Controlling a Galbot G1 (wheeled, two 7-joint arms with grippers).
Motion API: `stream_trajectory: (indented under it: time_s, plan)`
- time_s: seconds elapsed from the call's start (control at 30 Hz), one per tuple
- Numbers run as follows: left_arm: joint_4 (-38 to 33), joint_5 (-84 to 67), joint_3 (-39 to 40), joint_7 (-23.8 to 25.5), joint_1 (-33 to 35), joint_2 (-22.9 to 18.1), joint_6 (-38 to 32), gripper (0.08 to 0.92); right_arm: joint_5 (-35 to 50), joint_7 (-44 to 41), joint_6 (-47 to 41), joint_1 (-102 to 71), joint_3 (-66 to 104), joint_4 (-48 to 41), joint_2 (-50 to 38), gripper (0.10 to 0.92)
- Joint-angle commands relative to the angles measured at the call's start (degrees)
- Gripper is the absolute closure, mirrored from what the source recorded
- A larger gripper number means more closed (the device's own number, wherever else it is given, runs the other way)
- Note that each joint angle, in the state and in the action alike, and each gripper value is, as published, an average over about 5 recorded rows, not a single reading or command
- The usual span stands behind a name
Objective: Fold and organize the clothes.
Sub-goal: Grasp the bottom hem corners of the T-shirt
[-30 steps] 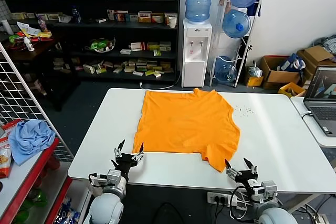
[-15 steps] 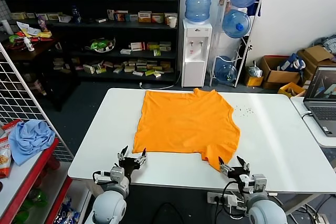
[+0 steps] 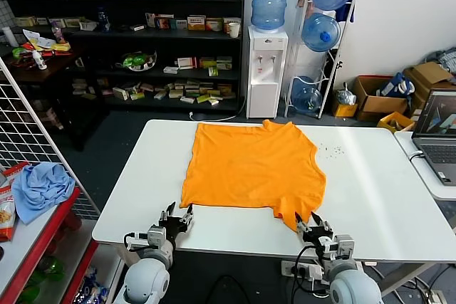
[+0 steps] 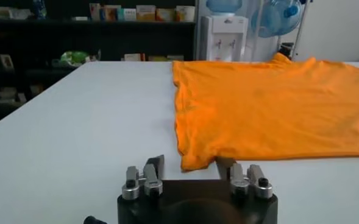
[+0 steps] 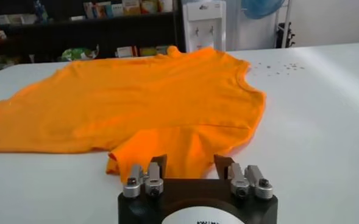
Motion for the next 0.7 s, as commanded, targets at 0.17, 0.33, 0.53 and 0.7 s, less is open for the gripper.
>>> stream_trajectory:
  time_s: [0.17, 0.33, 0.53, 0.7]
  plan:
    - [-0.40, 0.17, 0.37, 0.49, 0.50, 0.05, -1.02, 0.638, 0.02, 0.98, -0.73, -0.28, 0.04, 1.16, 0.07, 0.754]
    - [-1.98, 0.33, 0.32, 0.79, 1.42, 0.75, -1.75, 0.785, 0.13, 1.79, -1.58, -1.22, 0.17, 2.66, -0.29, 0.879]
    - [-3.93, 0.43, 0.18, 1.21, 2.85, 1.56, -2.38, 0.909, -0.08, 1.91, -1.59, -4.07, 0.90, 5.49, -1.44, 0.901]
    - [-4.48, 0.57, 0.14, 1.34, 3.24, 1.64, -2.56, 0.909, 0.19, 2.30, -0.83, -5.02, 1.87, 5.80, -1.47, 0.901]
